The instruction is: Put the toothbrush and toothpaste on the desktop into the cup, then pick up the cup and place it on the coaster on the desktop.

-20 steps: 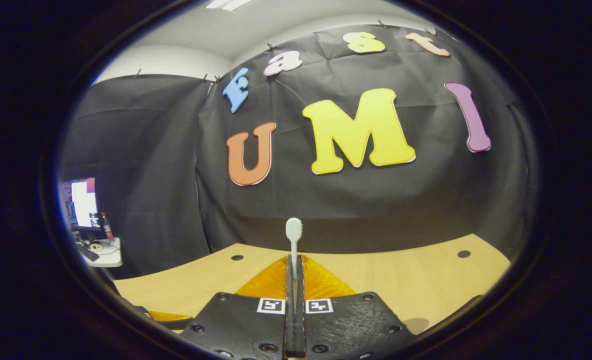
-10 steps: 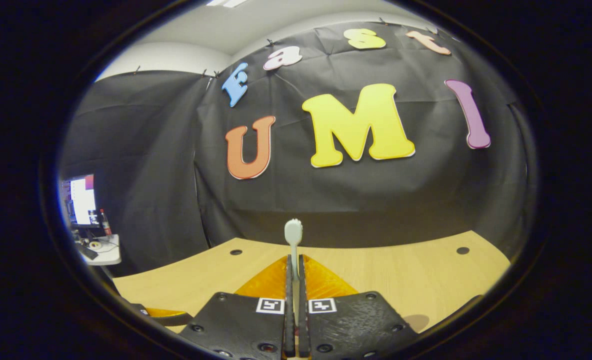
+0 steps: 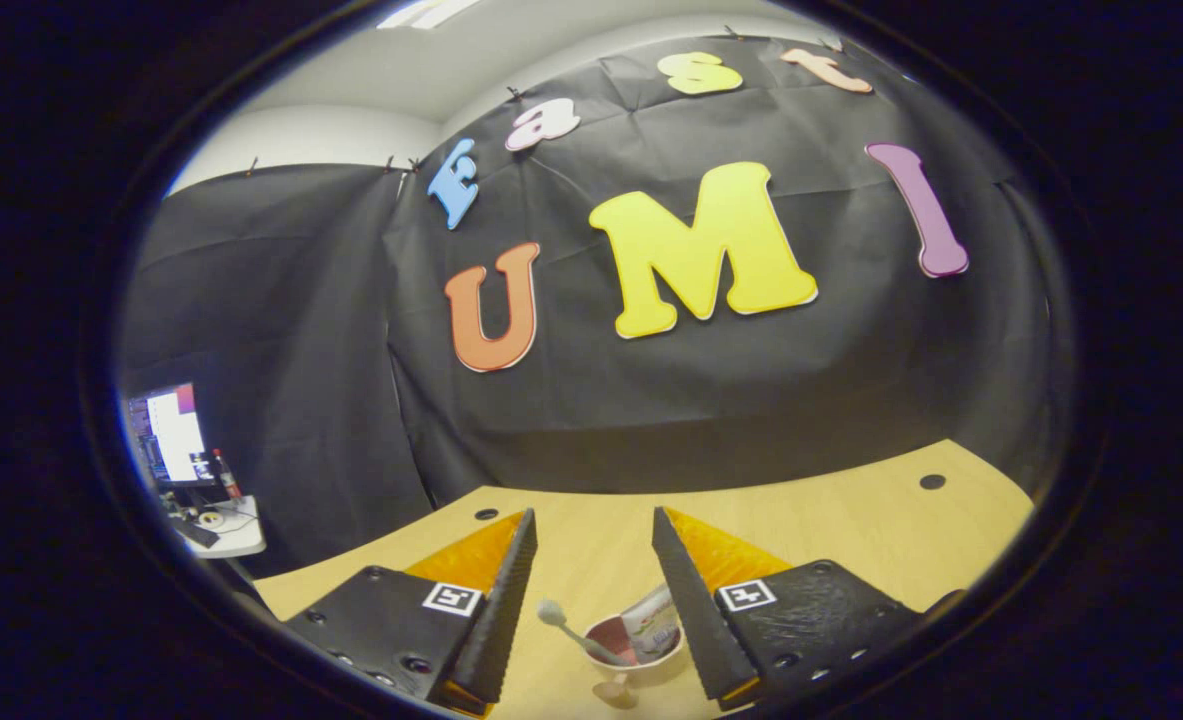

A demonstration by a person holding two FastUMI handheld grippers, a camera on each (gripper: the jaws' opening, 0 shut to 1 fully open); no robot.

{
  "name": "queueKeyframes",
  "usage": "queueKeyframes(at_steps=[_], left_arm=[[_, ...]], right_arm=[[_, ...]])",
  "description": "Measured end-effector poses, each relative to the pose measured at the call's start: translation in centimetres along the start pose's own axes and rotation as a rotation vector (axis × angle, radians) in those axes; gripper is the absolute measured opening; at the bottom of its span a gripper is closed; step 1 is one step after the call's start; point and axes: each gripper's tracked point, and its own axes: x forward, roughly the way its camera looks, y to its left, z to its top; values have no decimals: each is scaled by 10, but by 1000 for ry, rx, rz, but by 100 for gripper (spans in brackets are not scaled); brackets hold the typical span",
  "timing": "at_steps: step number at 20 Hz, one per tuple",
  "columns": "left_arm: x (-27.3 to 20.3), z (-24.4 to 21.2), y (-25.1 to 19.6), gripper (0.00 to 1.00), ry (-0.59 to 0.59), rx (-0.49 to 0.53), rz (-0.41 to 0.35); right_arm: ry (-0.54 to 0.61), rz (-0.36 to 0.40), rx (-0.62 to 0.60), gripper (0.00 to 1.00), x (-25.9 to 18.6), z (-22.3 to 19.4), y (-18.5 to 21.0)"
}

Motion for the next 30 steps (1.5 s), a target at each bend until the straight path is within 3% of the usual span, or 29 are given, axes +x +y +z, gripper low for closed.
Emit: queueKeyframes(at_steps=[2,3,4,6,11,12,13,15,16,17,20,25,26,30], left_arm=[[0,-3,0,97,12,-4,-1],[1,-4,-1,97,18,-7,-4],[3,-6,-2,98,26,-9,-5],[7,-8,-4,98,44,-9,-2],[17,-6,-12,97,77,11,-1],[18,-3,-14,97,79,16,-6],[20,0,-16,97,83,22,-5],[26,5,-20,97,111,31,-5],[29,11,-23,97,123,43,-4],[30,18,-26,97,123,55,-3],[38,37,-37,97,144,69,-19],[50,47,-47,97,278,39,-21],[52,48,-49,97,302,41,-25],[55,24,-56,96,492,-10,-18]], right_arm=[[-17,-7,-22,79,-5,5,-1],[-27,-11,-34,76,-9,8,-2],[-34,-13,-44,88,-13,10,-3],[-51,-21,-57,94,-22,16,-5],[-97,-42,-87,95,-51,29,-21],[-102,-52,-92,91,-58,31,-26],[-110,-61,-94,95,-66,32,-32],[-129,-81,-96,91,-82,35,-44],[-138,-93,-97,95,-91,37,-50],[-146,-106,-98,91,-100,37,-57],[-166,-142,-97,99,-129,38,-75],[-215,-221,-78,91,-179,45,-109],[-222,-228,-78,95,-187,45,-112],[-249,-239,-82,95,-216,48,-121]])
